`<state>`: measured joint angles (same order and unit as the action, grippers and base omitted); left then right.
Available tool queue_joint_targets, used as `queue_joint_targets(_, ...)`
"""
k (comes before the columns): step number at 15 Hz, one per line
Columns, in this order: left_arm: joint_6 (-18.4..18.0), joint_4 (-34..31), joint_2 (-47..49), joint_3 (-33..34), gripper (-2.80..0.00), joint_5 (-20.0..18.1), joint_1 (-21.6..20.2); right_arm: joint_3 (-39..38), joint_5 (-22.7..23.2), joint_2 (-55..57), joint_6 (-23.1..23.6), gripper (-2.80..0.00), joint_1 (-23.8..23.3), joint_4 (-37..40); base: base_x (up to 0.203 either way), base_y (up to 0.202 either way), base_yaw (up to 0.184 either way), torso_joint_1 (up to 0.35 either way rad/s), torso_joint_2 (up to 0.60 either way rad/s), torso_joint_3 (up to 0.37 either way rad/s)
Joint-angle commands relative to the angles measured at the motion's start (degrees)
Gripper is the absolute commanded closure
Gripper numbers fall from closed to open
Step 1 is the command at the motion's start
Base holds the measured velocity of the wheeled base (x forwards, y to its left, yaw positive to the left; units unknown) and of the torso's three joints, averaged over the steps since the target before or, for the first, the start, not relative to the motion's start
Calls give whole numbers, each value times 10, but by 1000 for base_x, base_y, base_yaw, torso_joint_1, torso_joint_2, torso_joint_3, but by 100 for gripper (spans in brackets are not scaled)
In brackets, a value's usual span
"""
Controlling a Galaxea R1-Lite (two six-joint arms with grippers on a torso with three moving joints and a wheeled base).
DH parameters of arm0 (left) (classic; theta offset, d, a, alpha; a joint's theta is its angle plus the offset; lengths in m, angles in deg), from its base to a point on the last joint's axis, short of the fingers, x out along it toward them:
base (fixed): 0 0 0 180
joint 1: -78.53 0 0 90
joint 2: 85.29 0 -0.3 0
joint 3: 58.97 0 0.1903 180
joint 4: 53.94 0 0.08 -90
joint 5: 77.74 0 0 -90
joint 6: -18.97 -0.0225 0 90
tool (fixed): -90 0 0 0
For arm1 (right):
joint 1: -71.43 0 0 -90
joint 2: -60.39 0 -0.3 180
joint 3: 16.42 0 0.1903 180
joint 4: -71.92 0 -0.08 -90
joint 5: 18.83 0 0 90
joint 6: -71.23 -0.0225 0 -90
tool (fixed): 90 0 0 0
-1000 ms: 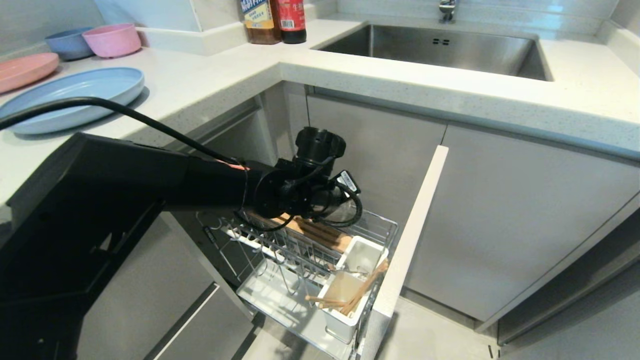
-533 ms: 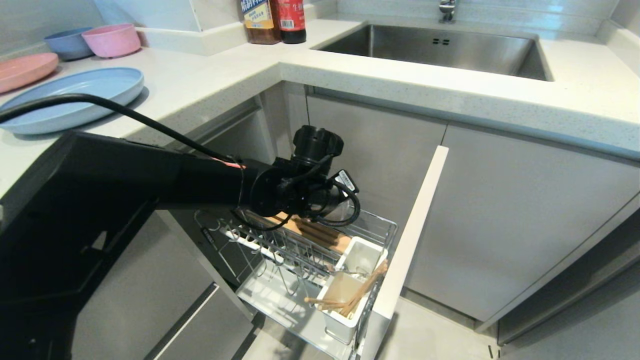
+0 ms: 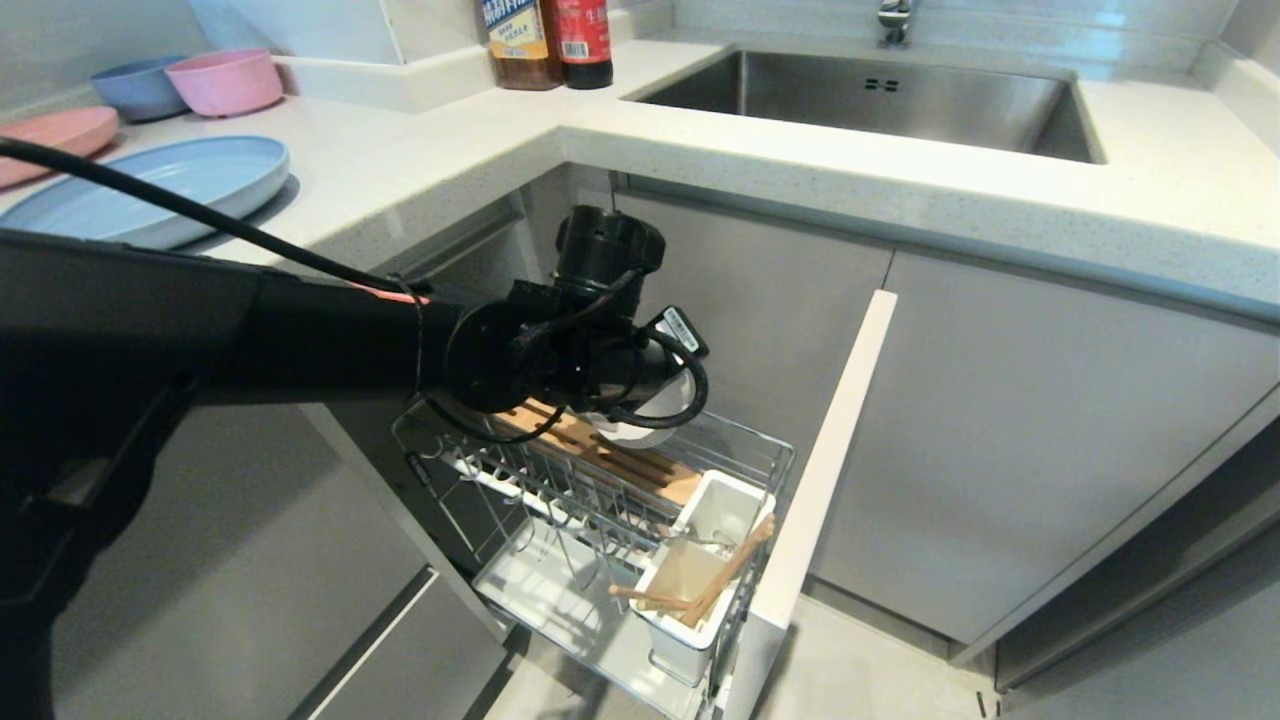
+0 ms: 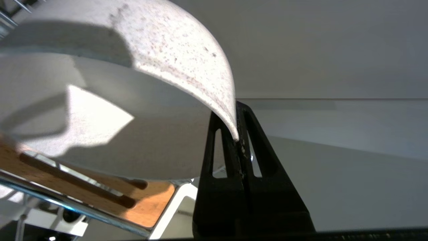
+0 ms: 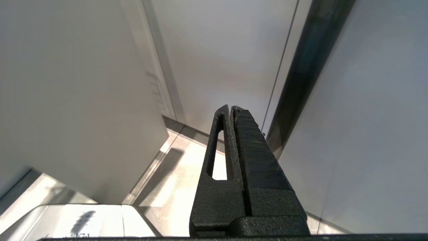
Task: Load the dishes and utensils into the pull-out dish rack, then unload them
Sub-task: Take the bowl out of the cupboard
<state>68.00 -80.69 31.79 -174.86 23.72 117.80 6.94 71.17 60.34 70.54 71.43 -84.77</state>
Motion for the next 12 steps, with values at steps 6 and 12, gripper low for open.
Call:
queue_joint_targets(6, 3, -4, -78, 13, 0, 1, 14, -1, 0, 0, 0, 0, 0, 0, 0, 0, 0, 0, 0, 0)
queue_joint_targets(12, -16, -18, -191, 52, 0, 6, 67, -1, 0, 0, 0, 0, 0, 1, 0, 0, 0, 0, 0, 0)
